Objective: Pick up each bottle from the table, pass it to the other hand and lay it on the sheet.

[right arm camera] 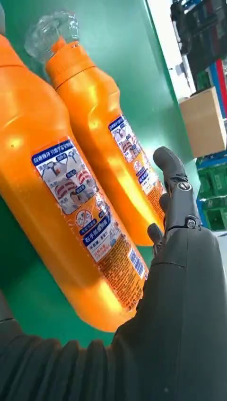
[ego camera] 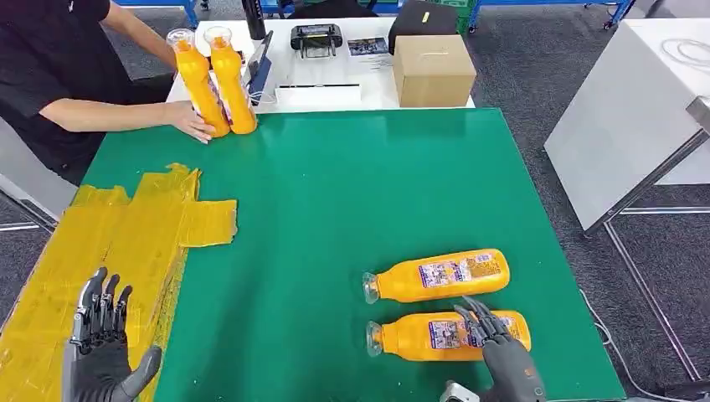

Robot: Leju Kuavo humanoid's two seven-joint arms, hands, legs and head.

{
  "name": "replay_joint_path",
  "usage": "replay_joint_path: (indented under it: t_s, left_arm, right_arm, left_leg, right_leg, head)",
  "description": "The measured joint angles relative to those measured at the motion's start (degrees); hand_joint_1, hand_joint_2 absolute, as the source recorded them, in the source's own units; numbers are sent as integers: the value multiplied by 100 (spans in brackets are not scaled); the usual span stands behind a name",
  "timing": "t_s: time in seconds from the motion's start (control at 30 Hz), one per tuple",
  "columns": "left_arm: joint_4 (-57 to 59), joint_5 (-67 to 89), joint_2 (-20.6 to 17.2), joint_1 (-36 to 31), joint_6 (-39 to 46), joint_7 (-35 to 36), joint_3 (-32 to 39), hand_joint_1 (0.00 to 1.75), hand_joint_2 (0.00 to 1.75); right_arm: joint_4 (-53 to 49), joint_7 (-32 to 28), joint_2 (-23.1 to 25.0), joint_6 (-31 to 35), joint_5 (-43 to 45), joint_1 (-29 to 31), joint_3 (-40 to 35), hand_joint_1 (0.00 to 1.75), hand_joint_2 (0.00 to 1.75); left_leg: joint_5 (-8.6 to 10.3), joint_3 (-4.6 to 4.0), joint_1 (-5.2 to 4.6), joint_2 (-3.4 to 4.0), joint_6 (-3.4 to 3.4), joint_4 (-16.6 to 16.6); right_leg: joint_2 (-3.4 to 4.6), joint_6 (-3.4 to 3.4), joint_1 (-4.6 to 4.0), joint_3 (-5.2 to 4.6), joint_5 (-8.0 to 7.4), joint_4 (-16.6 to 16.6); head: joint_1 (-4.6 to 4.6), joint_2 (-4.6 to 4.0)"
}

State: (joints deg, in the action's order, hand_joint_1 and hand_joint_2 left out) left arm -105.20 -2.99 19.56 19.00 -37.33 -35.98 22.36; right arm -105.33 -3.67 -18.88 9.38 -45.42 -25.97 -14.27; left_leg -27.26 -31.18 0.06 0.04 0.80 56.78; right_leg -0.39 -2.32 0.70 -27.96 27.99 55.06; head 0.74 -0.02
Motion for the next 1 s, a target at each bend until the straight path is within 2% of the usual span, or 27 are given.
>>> replay_joint_path:
  t_s: [0.23,0.67,0.8,0.9,1.0]
  left_arm:
    - [0,0,0,-6,0,0,20,0,175]
    - [35,61,0,-78,-52,88,61,0,175]
    - [96,50,0,-143,-33,166,76,0,175]
    - [140,35,0,-171,13,188,76,0,175]
    - [168,-11,0,-177,15,199,87,0,175]
  right_arm:
    - [0,0,-33,0,0,-4,20,0,175]
    - [2,430,-367,-221,-118,-23,77,0,175]
    - [116,461,-389,-348,-348,251,74,0,175]
    - [221,466,-391,-474,-404,423,72,0,175]
    - [295,481,-400,-516,-424,508,70,0,175]
  left_leg:
    - [0,1,0,1,0,0]
    - [0,1,-1,1,0,0]
    - [1,4,1,6,0,0]
    - [0,16,0,1,0,0]
    - [0,4,0,3,0,0]
  right_leg:
    - [0,0,0,-2,0,0]
    - [0,0,0,9,0,0]
    - [7,0,-2,12,-2,0]
    - [4,0,-1,-21,1,0]
    - [4,0,0,7,0,0]
  head:
    - [2,0]
    - [0,0]
    - [2,0]
    - [0,0]
    - [2,0]
